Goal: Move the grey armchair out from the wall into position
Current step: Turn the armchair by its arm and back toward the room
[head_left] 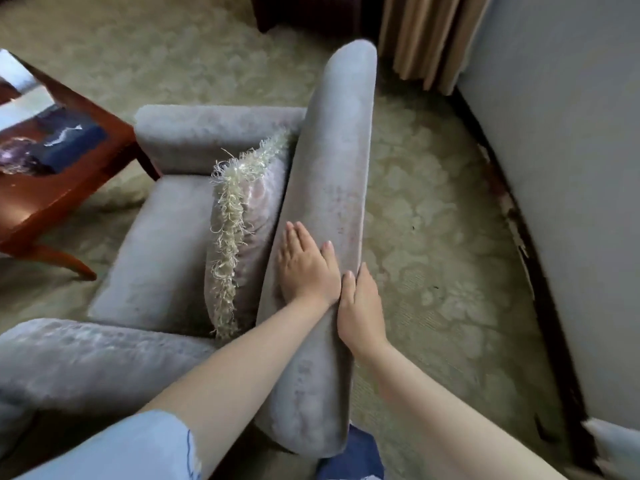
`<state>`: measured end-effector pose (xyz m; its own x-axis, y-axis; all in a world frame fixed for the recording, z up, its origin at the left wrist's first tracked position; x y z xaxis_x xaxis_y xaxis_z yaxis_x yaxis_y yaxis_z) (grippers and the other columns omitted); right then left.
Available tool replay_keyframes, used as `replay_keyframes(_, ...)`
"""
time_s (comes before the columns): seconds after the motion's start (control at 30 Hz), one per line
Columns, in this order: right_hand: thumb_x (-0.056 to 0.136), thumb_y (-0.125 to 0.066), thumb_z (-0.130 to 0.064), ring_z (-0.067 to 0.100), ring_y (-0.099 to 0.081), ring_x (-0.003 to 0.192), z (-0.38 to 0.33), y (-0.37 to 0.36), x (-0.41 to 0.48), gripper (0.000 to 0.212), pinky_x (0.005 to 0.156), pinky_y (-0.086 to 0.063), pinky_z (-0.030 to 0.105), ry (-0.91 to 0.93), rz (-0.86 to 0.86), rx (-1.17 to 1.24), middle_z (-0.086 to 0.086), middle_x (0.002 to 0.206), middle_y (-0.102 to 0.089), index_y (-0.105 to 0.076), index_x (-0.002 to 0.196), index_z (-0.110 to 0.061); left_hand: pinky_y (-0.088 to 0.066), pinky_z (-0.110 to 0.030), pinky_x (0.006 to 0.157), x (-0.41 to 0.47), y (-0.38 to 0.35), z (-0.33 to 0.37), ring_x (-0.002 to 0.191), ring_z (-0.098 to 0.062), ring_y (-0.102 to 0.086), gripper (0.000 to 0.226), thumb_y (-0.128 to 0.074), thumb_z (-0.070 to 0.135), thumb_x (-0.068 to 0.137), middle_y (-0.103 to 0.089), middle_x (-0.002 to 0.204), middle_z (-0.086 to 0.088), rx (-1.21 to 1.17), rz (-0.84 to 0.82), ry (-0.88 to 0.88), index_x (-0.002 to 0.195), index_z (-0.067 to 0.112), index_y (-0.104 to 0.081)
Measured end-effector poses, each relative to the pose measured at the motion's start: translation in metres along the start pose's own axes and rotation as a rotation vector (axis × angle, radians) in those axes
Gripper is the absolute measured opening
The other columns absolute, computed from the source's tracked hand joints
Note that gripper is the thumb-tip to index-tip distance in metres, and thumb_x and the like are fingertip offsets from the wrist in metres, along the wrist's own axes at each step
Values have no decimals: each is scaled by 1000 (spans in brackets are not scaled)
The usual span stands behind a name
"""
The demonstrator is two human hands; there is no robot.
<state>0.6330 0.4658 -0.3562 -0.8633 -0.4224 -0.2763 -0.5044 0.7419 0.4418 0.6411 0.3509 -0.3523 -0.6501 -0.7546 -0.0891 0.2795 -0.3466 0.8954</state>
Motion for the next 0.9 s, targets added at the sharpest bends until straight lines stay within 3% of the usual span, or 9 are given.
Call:
replay_keyframes(0.07, 101, -25, -35, 17, -32, 137, 10, -6, -31, 51, 110, -28, 29, -53, -7, 47, 4, 147, -38, -29, 145, -11, -6, -36, 115, -2, 0, 2, 144, -25, -8, 65, -30, 34, 98, -5, 157, -18, 7, 26, -6, 148, -1, -6)
replay_keyframes(0.13, 100, -24, -39, 13, -27, 139, 14, -13, -54, 55, 111, -24, 25, -89, 31, 34, 1, 152, -29, -22, 149, -15, -6, -36, 115, -3, 1, 4, 144, -27, -9, 65, -30, 33, 98, -7, 156, -19, 7, 35, -40, 148, -1, -7)
replay_keyframes(0.3, 99, -20, -46, 23, -35, 135, 10, -29, -91, 56, 103, -33, 40, -270, 179, -64, 2, 152, -28, -18, 148, -19, -11, -40, 114, -6, 7, 7, 144, -28, -12, 65, -34, 34, 97, -10, 156, -19, 1, 51, -126, 148, 0, -10)
replay_keyframes(0.47, 98, -19, -49, 30, -46, 121, 7, -34, -118, 57, 93, -38, 43, -395, 259, -234, 5, 143, -40, -21, 147, -20, -9, -43, 114, -6, 12, 9, 145, -27, -6, 70, -40, 38, 94, -7, 157, -15, -11, 16, -263, 149, 5, -12)
replay_keyframes(0.6, 98, -21, -49, 30, -55, 107, 4, -36, -125, 47, 84, -45, 42, -459, 391, -345, 6, 121, -56, -45, 121, -16, 1, -51, 112, -7, 9, 20, 145, -22, -3, 60, -45, 39, 88, -16, 157, -3, 59, -46, -683, 144, 20, -36)
replay_keyframes(0.73, 98, -20, -45, 30, -58, 96, 1, -40, -125, 42, 78, -44, 40, -507, 525, -363, 4, 106, -60, -52, 102, -18, 10, -57, 108, -14, 5, 31, 141, -16, -18, 38, -41, 41, 90, -48, 139, 8, 222, -194, -1083, 116, 28, -65)
replay_keyframes(0.83, 98, -23, -37, 33, -60, 91, 0, -41, -130, 40, 75, -42, 38, -588, 663, -382, 7, 101, -62, -55, 96, -14, -1, -51, 113, -34, 3, 35, 125, -14, -41, 41, -34, 43, 94, -63, 116, 7, 452, -342, -1433, 103, 28, -71)
replay_keyframes(0.9, 98, -26, -33, 36, -60, 91, 0, -40, -133, 37, 72, -42, 36, -631, 745, -389, 9, 100, -63, -56, 95, -11, -6, -49, 113, -50, 4, 32, 120, -18, -46, 45, -29, 43, 96, -63, 116, 3, 527, -425, -1511, 106, 27, -69)
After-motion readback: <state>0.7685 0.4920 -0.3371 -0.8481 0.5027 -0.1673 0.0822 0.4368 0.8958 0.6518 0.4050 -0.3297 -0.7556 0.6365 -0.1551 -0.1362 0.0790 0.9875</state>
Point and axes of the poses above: each hand's wrist, its own x-axis towards the middle knuckle, its own y-axis out of the back of the hand, z = x × y, the point moved 5 cm from there along x, towards the middle knuckle
